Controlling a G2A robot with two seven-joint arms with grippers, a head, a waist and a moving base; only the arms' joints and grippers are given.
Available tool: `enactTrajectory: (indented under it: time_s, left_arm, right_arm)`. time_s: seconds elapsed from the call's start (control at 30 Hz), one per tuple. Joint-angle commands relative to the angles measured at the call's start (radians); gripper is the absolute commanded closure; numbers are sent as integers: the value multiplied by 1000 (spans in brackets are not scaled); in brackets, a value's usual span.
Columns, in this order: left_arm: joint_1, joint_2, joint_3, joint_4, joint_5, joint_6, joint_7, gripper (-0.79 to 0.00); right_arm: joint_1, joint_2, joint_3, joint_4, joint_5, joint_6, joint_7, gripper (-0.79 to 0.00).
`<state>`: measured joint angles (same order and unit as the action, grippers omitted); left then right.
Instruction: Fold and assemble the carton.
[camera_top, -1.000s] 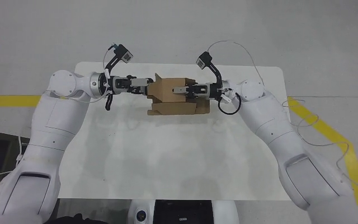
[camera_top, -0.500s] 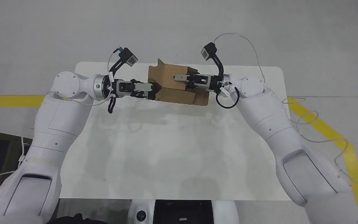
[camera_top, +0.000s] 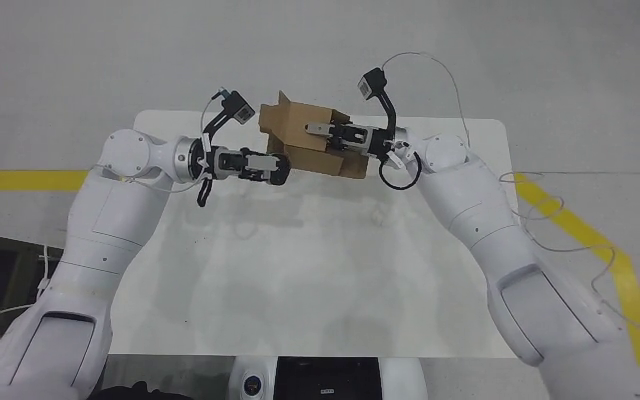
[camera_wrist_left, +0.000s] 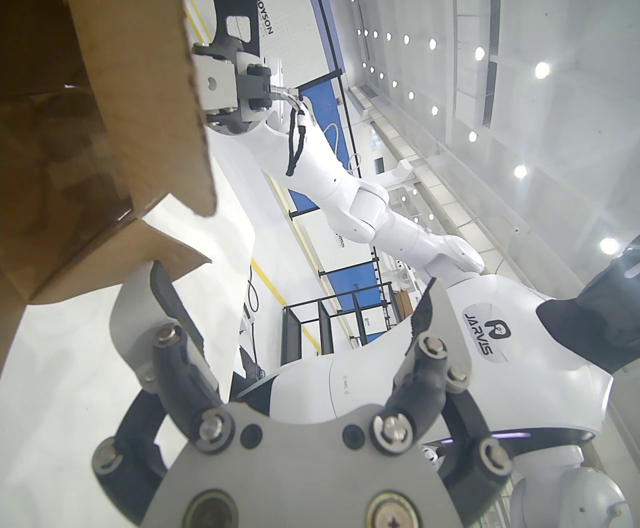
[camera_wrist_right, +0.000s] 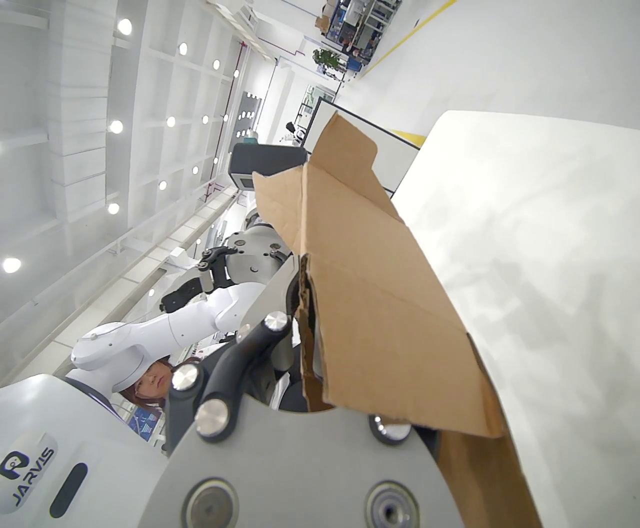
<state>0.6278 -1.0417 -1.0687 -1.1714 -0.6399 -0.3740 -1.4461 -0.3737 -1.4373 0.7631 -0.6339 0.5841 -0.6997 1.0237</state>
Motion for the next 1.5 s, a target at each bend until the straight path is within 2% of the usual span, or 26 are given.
enactTrajectory:
  time_s: [0.0,0.87,1.07,1.2,1.47]
  left_arm:
    - [-1,-1,2,1,0,-2,2,-785]
    - [7,5,-28,2,9,-13,13,-785]
    - [6,21,-75,38,63,-35,35,-785]
    - [0,34,-94,82,172,-72,72,-785]
    - [-14,32,-54,137,294,-82,102,-785]
  right_arm:
    - [-4,-4,-1,-4,2,2,4,0]
    - [-18,-36,39,31,36,10,83,0]
    - [-16,-21,76,74,43,31,127,0]
    - [-19,0,107,65,45,79,175,0]
    - [-47,50,175,-21,36,136,232,0]
